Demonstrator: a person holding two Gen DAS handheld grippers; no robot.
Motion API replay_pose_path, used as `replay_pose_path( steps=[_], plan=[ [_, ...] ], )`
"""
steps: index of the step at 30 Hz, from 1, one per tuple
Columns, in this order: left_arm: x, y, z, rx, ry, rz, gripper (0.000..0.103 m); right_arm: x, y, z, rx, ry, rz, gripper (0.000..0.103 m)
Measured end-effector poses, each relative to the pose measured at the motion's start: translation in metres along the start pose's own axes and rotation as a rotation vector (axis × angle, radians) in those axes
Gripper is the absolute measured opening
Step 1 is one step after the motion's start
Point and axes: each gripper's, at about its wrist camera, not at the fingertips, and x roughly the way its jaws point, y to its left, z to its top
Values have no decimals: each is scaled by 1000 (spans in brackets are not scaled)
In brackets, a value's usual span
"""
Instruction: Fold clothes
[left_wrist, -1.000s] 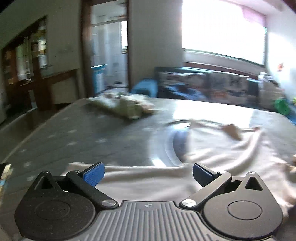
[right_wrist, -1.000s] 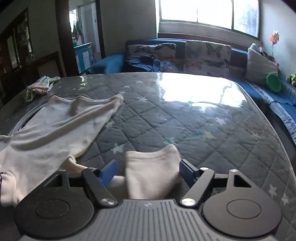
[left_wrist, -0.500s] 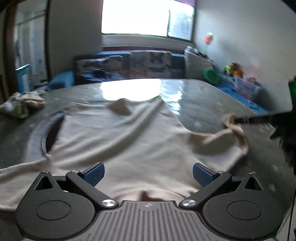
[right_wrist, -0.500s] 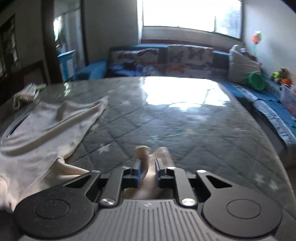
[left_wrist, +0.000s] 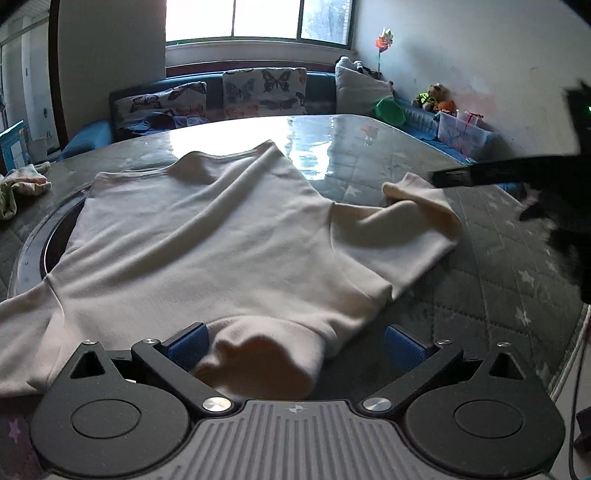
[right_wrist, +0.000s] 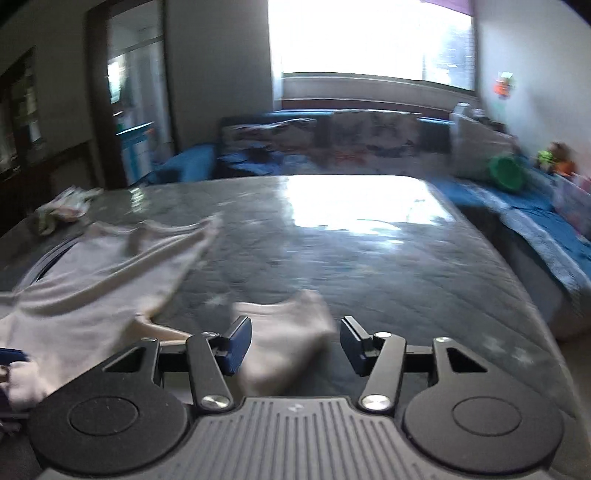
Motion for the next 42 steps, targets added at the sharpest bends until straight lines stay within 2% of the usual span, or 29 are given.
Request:
replay_pose_path(
  steps=[2,4,9,12,14,18,22,25,32,36,39,41,42],
  plan=[
    [-2,-1,-2,6,2,-2,103,15,13,3,-31,14,19,61],
    [-4,-2,-4,10,3,-5,103,29,22,4,-53,33,24,61],
    [-12,-3,-6,41,-1,-18,103,49,27,1,-56,67,12,55],
    [-17,-1,-2,34,-7,-44,103,48,24,-3,-44,68,-1,47],
    [-20,-2,4,41,-24,-55,103,45,21,-5,-44,66,-9,36],
    [-21,-3,17,35,-67,-66,103,39,13,-7,-21,58,-16,23],
    [-6,-9,22,32,-50,-85,103,26,2,-9,19,23,-29,8],
    [5,-15,19,55,-26,-89,103,9,-9,-13,59,-13,-55,5],
    [18,-22,12,90,1,-101,103,-34,-47,-27,169,-40,-143,4],
    [20,-24,11,89,5,-93,103,-32,-34,-22,112,-44,-91,10],
    [19,-26,10,90,5,-84,103,-16,-13,-14,64,-37,-28,16],
    [19,-28,8,98,4,-81,103,-2,0,-8,26,-27,-4,28],
    [18,-29,8,102,3,-80,103,5,7,-5,9,-21,7,29]
  ],
)
